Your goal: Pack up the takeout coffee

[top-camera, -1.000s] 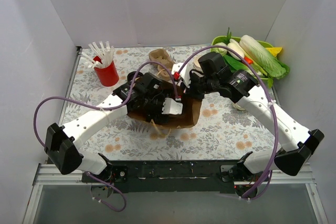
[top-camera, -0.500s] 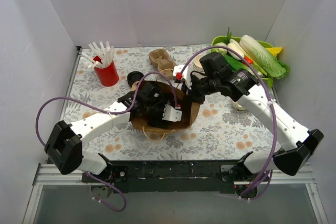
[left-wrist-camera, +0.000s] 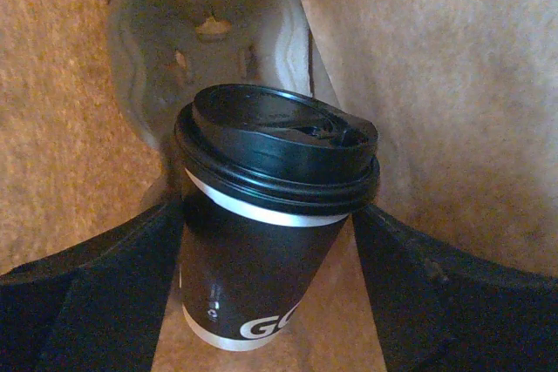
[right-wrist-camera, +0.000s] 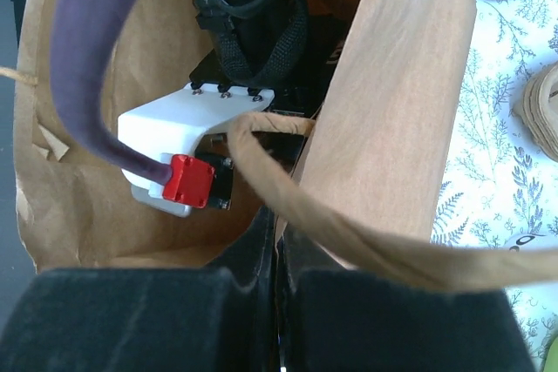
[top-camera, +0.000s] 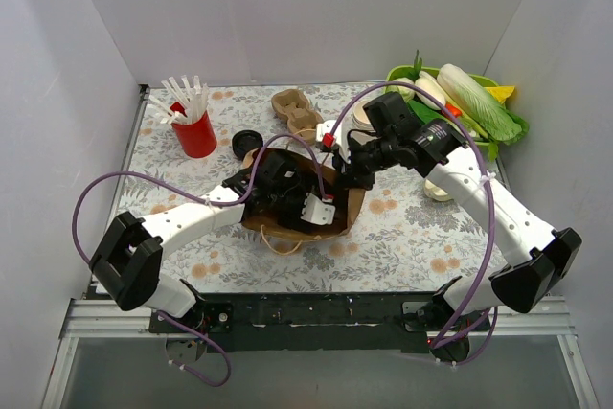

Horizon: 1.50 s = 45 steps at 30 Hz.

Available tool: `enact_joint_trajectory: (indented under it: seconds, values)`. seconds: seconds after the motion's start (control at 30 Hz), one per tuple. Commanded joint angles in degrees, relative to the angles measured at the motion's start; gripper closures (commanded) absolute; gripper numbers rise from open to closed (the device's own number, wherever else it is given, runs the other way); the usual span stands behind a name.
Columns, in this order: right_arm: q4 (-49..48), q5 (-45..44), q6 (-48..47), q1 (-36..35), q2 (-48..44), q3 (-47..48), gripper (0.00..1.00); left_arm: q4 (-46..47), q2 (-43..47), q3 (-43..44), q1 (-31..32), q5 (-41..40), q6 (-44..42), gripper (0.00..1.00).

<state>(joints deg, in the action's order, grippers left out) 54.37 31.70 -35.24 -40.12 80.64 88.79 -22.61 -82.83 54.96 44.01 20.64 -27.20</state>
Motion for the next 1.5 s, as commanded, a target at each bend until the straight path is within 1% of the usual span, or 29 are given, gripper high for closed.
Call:
enact_joint_trajectory:
  seconds: [0.0,0.1,0.27,0.4,0.53,0.63,0.67,0.7,0.73,0.77,0.8,0.9,1.0,1.1,1.2,1.23,1.27,1.33,1.4,1.47]
  values:
    - [2.1,4.7,-2.9,0.2,-0.7,2.3,0.99,3.3,2.5,0.2,-0.1,4.8,3.2,0.31]
    - [2.0,3.6,-3.4,0.5,-1.6,0.9,0.99,5.5,4.4,-0.4,-0.1,5.6,5.8,0.38]
    - [1.1,2.8,-2.5,0.4,-2.2,-0.3,0.99,6.0,6.4,-0.9,-0.1,3.8,8.0,0.45]
    - [0.9,1.6,-2.0,0.4,-2.5,-1.2,0.99,6.0,8.4,-0.8,-0.1,3.8,10.1,0.48]
    - [-0.9,-2.5,-0.7,1.3,-2.3,-1.5,0.99,4.5,11.1,2.2,-0.5,4.1,15.1,0.48]
    - [-0.9,-2.3,-0.4,2.9,-1.6,-1.3,0.99,2.1,11.0,8.6,-1.6,6.2,24.2,0.49]
    - [-0.7,-2.3,-0.2,3.8,-1.5,-1.2,0.99,1.3,10.8,10.9,-2.0,7.2,29.7,0.49]
    - [-0.5,-2.3,0.0,4.3,-0.9,-0.8,0.99,0.0,10.2,14.9,-2.3,8.6,32.1,0.49]
    - [-0.3,-2.1,0.1,5.0,-0.6,0.5,0.99,-1.8,10.2,16.7,-2.7,10.9,34.0,0.49]
    - [0.5,-2.0,0.3,6.1,-0.1,1.4,0.99,-2.1,10.3,17.9,-2.9,11.6,35.8,0.49]
    - [0.9,-1.9,0.5,6.7,1.1,2.3,0.99,-2.1,10.9,19.6,-3.2,12.5,39.6,0.49]
    - [2.3,-1.8,0.3,8.5,3.5,5.8,0.99,-2.3,11.2,21.3,-4.5,13.0,42.7,0.5]
    - [4.0,-2.7,-2.8,8.7,4.8,7.7,0.99,-2.4,12.2,20.7,-4.7,13.3,43.4,0.51]
    - [4.8,-5.0,-3.9,8.7,5.6,8.7,0.99,0.1,15.1,18.5,-4.7,14.0,45.1,0.53]
    - [7.1,-6.1,-4.7,8.7,5.9,10.3,0.99,-3.7,14.4,20.6,-4.7,13.6,44.5,0.48]
    - [7.2,-6.6,-4.2,8.7,5.8,10.6,0.99,-7.8,13.8,21.6,-4.7,13.9,42.2,0.47]
    - [7.1,-6.7,-4.3,8.7,5.5,10.3,0.99,-9.8,12.6,23.1,-4.7,14.2,40.6,0.46]
    - [6.9,-6.3,-5.3,8.7,3.9,8.0,0.99,-13.3,11.8,23.2,-4.7,14.3,38.1,0.46]
    - [6.0,-6.0,-6.7,8.7,2.6,6.8,0.99,-14.4,10.9,22.7,-4.7,14.1,34.2,0.46]
    - [6.2,-4.9,-8.6,8.4,1.9,6.1,0.99,-15.3,9.8,22.6,-4.7,13.5,32.0,0.46]
